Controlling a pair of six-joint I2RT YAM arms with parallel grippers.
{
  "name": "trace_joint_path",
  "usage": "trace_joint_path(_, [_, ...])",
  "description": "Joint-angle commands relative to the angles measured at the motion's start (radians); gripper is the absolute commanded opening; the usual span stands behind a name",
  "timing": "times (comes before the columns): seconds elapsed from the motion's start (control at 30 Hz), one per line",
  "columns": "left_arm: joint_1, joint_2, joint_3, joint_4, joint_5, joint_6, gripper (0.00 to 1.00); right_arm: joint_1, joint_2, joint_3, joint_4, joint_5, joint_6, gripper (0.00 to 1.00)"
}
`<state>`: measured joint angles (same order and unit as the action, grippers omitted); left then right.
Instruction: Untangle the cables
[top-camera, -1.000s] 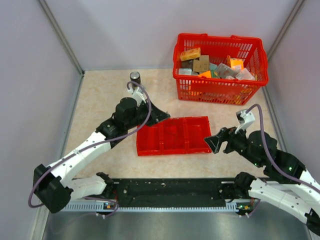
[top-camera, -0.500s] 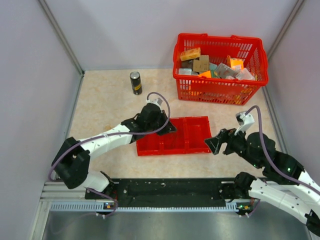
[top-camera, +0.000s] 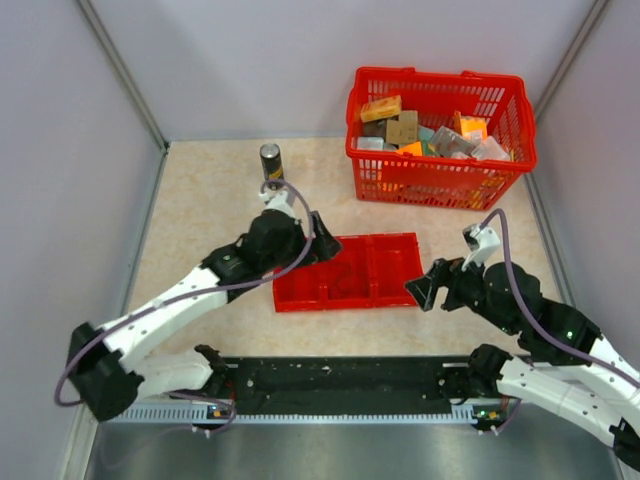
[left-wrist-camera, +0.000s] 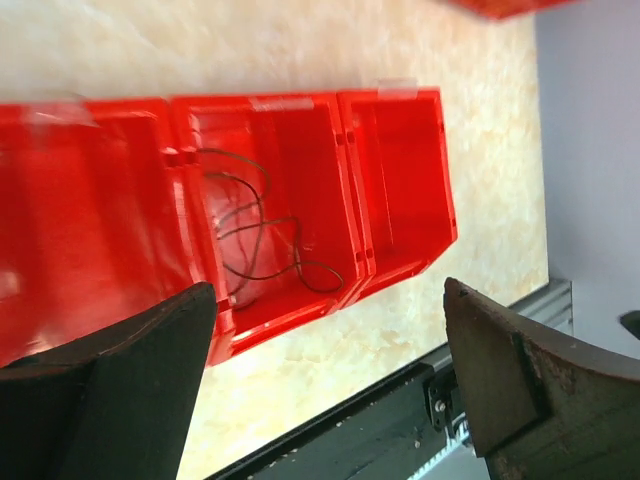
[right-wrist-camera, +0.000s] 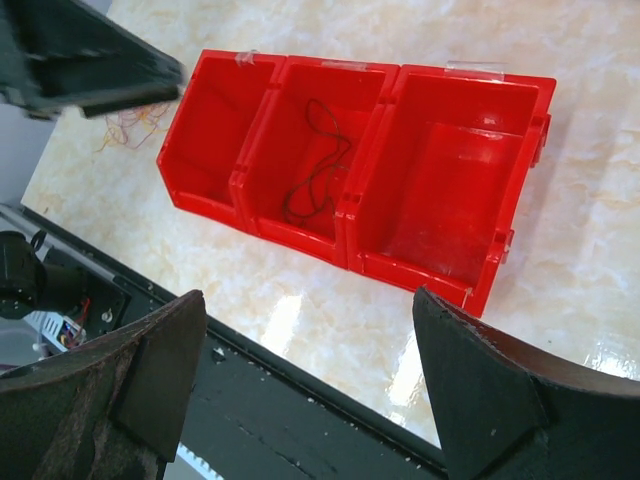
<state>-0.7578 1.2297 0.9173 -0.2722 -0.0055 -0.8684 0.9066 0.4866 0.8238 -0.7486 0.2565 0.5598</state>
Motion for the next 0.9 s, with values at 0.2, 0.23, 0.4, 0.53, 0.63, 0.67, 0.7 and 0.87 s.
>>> trace_joint_path(0.2, [0.475,-0.392,-0.15,-0.436,-0.213,0.141,0.98,-0.005,0.075,0.018,0.055,-0.051,-0.015,0.83])
trace_joint_path(0.23, [0.542,-0.394,-0.167,-0.447,-0.205,0.143,0.98,-0.003,0.085,0.009,0.067,-0.068,-0.009,0.83])
trace_joint_path(0.4, [0.686,-0.32,-0.196,-0.434,-0.156,0.039,0.9,-0.003,0.116,-0.034,0.084,-0.148,0.023,0.83])
trace_joint_path(0.53, [0.75,-0.196,-0.193,-0.358,-0.122,-0.033,0.71,-0.003,0.119,-0.04,0.084,-0.168,0.038,0.83])
trace_joint_path(0.63, [0.807,-0.118,-0.193,-0.315,-0.116,-0.079,0.39,-0.003,0.104,-0.049,0.084,-0.165,0.051,0.83])
trace_joint_path(0.67, [0.821,-0.099,-0.19,-0.308,-0.116,-0.095,0.38,-0.003,0.096,-0.051,0.084,-0.166,0.055,0.83])
trace_joint_path(0.7, [0.83,-0.079,-0.186,-0.306,-0.122,-0.106,0.38,-0.003,0.093,-0.051,0.086,-0.166,0.058,0.83])
trace_joint_path(0.87, [0.859,-0.064,-0.176,-0.289,-0.152,-0.113,0.39,-0.002,0.09,-0.052,0.081,-0.163,0.049,0.83])
